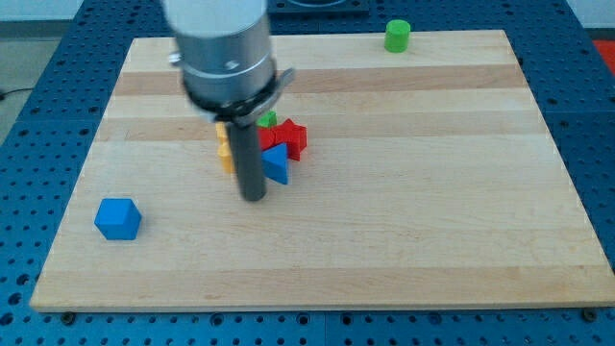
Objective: Move the blue cube to the left of the blue triangle
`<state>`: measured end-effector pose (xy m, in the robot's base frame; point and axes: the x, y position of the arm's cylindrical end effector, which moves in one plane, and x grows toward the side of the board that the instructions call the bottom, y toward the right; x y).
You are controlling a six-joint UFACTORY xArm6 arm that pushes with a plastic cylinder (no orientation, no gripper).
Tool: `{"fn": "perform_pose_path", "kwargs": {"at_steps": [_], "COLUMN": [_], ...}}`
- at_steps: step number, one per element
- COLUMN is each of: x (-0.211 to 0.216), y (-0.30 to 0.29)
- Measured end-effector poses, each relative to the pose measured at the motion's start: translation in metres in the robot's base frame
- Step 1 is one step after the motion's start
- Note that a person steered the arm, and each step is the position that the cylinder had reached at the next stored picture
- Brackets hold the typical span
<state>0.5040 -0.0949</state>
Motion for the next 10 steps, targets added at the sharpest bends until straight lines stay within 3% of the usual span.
{"fn": "perform_pose_path", "kwargs": {"at_steps": [2,3,5,10], "x": [0.064,0.066,0.046,-0.016], "y": [-0.139,-0.209,-0.204,-0.022]}}
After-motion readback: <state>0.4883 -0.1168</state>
